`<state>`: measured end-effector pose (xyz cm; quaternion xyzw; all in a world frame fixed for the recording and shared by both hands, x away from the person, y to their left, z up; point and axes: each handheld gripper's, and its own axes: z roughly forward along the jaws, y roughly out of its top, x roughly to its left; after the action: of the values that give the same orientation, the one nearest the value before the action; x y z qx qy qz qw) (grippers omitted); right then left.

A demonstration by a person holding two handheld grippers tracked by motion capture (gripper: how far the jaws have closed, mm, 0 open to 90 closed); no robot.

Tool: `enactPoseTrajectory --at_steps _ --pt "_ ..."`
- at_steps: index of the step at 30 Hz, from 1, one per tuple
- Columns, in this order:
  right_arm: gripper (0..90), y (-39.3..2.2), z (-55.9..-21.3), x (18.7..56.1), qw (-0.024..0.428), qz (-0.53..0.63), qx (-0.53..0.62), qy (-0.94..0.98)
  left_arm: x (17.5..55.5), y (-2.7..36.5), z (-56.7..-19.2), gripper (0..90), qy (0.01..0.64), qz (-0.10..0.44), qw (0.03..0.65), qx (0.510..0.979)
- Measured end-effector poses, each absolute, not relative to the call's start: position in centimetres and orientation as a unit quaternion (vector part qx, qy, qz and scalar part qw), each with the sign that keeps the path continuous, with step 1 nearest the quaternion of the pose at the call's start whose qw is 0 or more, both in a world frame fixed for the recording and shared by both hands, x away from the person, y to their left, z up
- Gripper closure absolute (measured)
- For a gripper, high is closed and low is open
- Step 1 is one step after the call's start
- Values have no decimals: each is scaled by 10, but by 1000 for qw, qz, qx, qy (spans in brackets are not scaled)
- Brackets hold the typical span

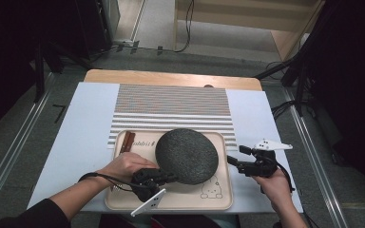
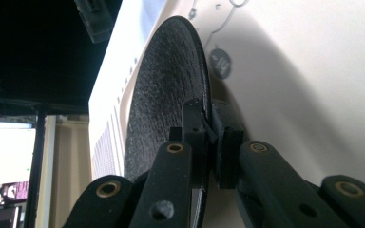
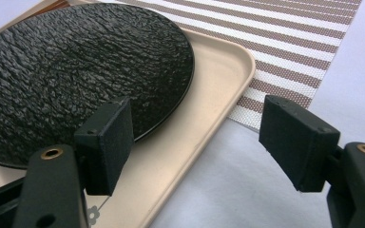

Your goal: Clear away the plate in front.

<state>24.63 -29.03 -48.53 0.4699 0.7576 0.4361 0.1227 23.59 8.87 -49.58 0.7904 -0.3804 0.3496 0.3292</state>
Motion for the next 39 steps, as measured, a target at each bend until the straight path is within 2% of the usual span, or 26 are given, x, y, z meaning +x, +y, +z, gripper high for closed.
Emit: enactPoseTrajectory --at_steps 14,29,32,34,39 --pt "253 -288 -486 247 120 437 468 759 235 98 -513 807 -389 325 313 803" --pt "254 -288 -486 247 119 437 468 759 234 103 -511 784 -374 301 324 815" --pt "254 -287 -485 247 120 436 466 760 234 104 -510 767 -370 295 328 818" --pt "254 -287 -486 247 120 437 466 760 235 105 -507 707 -367 298 329 818" --pt "253 -288 -486 247 120 436 468 759 235 108 -503 664 -363 283 329 824"
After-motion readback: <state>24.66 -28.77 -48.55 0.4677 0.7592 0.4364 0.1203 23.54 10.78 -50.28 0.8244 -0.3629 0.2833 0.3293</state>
